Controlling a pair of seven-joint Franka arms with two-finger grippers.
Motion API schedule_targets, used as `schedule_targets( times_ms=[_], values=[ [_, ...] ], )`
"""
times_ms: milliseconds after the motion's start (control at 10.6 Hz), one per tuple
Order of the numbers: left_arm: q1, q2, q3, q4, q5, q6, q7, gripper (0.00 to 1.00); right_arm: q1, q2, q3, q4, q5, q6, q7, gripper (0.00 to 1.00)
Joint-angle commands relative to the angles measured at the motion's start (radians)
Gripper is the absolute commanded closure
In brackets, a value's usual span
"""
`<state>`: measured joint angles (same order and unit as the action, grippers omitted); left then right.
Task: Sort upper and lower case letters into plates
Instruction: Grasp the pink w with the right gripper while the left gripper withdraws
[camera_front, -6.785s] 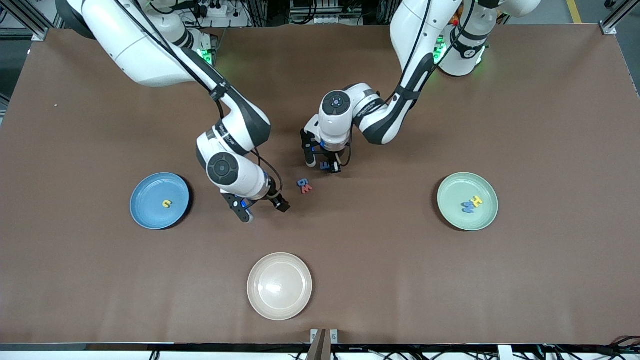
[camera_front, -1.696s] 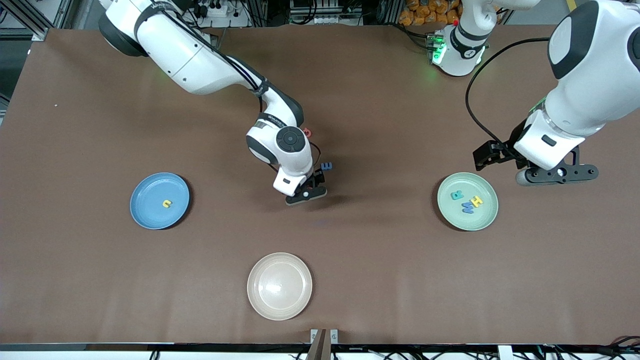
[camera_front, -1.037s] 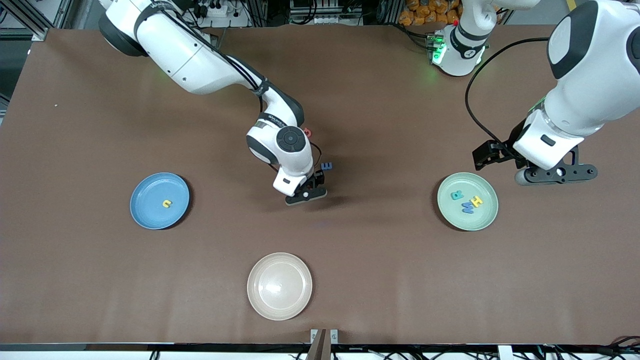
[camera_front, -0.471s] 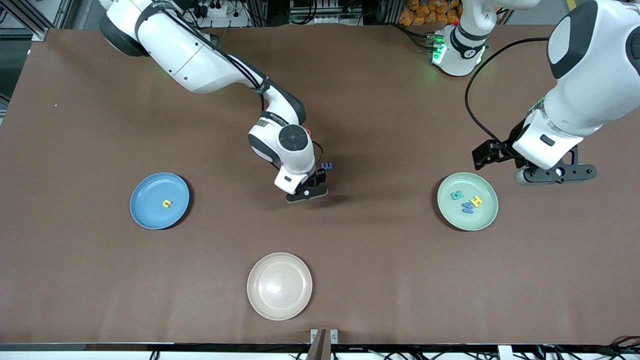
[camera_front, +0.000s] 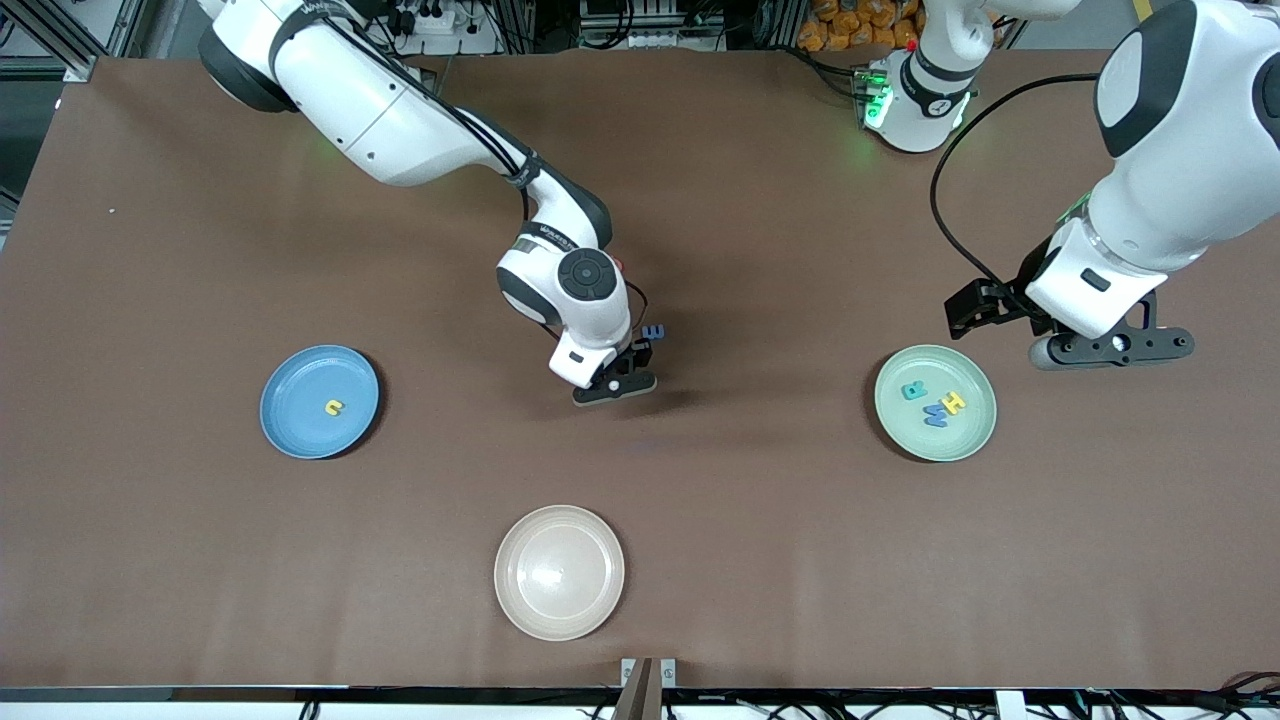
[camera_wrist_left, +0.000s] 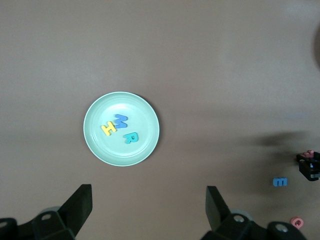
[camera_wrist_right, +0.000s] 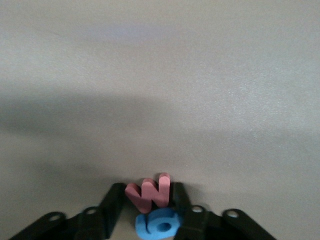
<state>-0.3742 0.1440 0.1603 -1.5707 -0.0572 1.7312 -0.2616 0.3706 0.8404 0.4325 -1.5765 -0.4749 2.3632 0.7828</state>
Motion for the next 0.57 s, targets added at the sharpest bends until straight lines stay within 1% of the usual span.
schedule_targets(
  times_ms=[0,188,283,377,471],
  values=[
    [-0.002,-0.017,-0.004,0.000,0.030,-0.018,-0.024,0.00,-0.012,0.023,0.011,0.006,-0.010,-0.002,0.020,0.90],
    [0.000,-0.017,-0.004,0.000,0.030,-0.018,-0.022,0.00,-0.012,0.022,0.012,0.006,-0.008,-0.004,0.021,0.93],
    [0.000,-0.015,-0.004,0.000,0.030,-0.018,-0.024,0.00,-0.021,0.020,0.029,0.010,-0.007,-0.015,0.020,0.96],
    [0.000,-0.015,-0.004,0.000,0.030,-0.018,-0.024,0.00,-0.056,0.017,0.066,0.021,0.014,-0.053,0.016,0.98],
    [0.000,-0.015,-0.004,0.000,0.030,-0.018,-0.022,0.00,-0.085,0.017,0.109,0.054,0.025,-0.115,0.013,1.00]
  ],
)
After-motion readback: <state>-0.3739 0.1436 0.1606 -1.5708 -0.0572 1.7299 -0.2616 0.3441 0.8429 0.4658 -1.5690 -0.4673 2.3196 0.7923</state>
